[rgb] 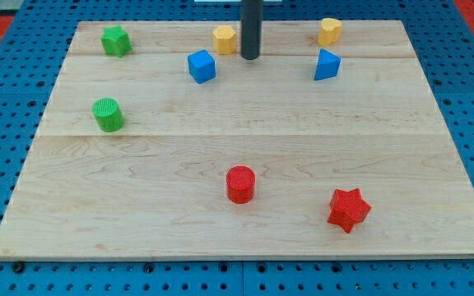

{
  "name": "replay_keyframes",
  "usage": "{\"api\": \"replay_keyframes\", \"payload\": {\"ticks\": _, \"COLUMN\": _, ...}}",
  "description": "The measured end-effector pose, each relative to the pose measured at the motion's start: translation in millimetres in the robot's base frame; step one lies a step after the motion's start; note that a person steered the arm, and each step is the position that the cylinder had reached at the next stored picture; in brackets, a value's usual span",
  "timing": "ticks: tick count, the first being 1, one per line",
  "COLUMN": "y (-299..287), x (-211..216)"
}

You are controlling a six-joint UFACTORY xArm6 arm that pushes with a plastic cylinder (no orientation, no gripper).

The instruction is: Slide the blue cube to the left of green circle

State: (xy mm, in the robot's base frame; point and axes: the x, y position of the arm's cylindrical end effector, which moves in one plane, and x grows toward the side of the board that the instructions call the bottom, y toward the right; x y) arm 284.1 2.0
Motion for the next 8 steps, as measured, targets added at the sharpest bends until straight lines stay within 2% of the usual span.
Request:
{"api": "replay_keyframes", "payload": {"ticks": 1, "y": -24, "x": 17}}
{"api": "replay_keyframes", "payload": {"ticks": 3, "y": -115, "x": 28}}
{"api": "replay_keyframes", "payload": {"ticks": 4, "y": -185, "x": 39}}
{"api": "replay_keyframes", "payload": {"ticks": 6, "y": -220, "x": 65}}
{"api": "replay_keyframes", "payload": {"ticks": 8, "y": -224, "x": 65}}
